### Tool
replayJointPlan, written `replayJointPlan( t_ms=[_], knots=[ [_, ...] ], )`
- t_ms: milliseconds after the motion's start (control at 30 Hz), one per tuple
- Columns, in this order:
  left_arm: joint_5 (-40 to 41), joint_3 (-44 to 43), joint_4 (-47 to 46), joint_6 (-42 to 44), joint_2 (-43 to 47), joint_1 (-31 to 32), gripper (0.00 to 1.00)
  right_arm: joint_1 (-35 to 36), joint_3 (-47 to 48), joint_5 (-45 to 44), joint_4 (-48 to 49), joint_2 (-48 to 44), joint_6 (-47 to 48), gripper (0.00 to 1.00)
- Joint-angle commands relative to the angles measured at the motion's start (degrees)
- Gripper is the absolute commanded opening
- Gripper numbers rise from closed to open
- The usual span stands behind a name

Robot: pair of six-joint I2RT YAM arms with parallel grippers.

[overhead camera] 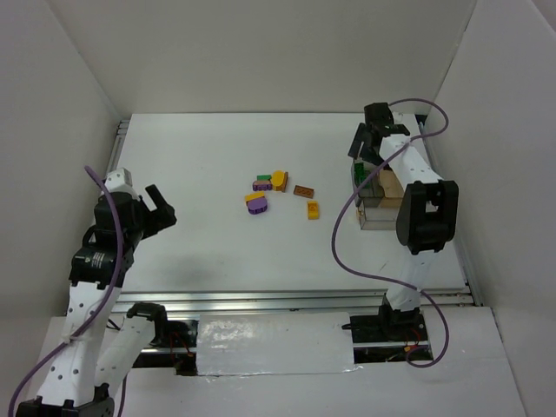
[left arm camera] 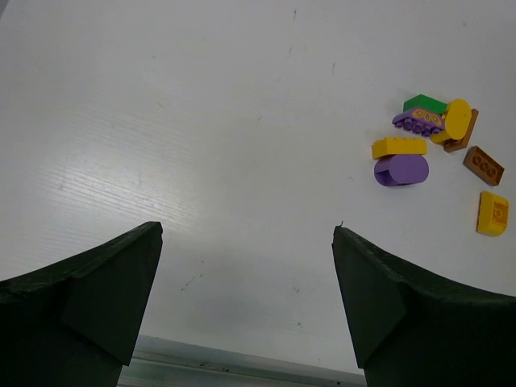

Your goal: Sort the legos into containers by color

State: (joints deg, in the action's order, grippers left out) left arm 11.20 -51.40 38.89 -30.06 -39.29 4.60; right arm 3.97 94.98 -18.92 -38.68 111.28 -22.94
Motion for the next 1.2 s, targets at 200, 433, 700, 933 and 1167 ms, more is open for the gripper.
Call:
replayJointPlan(
  t_ms=[200,433,700,933,1167],
  knots=[
    [-9.8,-5.4,-7.0,-4.8,-12.2,1.8,0.99,6.2,-15.5,23.2,10.1,-24.2,-4.0,0.99],
    [-1.3,-19.0,-8.1,-3.3,-35.4,15.3,0.99,12.3,-30.6,33.6,14.6,-48.2,-6.9,1.0],
    [1.4,-40.9,-7.3,3.2,-68.8,19.2,0.95,12.6,-35.1,37.0,10.9,-60.5,-6.3,1.0],
    [2.7,-59.7,1.3,2.9,-86.0,21.1,0.93,13.2,-38.5,38.5,8.7,-64.8,-4.9,1.0],
    [-4.2,-52.6,-12.5,18.3,-83.2,22.3,0.99,13.3,-41.5,44.0,11.0,-65.6,-4.4,1.0]
  ],
)
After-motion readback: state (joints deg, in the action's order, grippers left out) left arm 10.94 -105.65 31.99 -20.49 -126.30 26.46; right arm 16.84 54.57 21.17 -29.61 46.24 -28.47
